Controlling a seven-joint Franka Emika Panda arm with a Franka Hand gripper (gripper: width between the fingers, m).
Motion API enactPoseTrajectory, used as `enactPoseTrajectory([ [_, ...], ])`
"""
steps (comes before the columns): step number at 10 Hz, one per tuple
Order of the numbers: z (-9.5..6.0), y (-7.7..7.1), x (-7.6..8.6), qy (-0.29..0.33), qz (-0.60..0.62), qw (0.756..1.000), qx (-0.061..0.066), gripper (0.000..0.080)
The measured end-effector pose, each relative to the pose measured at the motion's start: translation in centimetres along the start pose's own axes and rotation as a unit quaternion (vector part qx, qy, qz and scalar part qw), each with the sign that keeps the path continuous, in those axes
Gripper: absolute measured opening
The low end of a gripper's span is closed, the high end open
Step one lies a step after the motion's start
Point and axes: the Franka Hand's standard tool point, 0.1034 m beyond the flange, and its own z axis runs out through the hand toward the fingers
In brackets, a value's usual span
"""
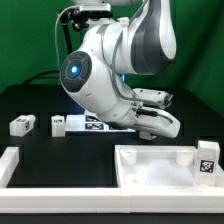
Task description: Assemble square table
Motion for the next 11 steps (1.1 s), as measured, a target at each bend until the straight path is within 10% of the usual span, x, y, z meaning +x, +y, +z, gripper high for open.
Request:
enactPoseTrajectory([
  [4,-0.4,0.3,0.0,0.001,-0.003,1.0,-0.007,0.0289],
  [5,-3.2,0.4,-0.2,0.015,-0.03,0.999,-0.037,0.0291],
  [8,-9.7,-1.5,-2.0,0.065,-0.087,0.993,-0.054,0.0291],
  [11,-9.9,-2.5,-1.6,0.133,-0.085,0.986,-0.052,0.0291],
])
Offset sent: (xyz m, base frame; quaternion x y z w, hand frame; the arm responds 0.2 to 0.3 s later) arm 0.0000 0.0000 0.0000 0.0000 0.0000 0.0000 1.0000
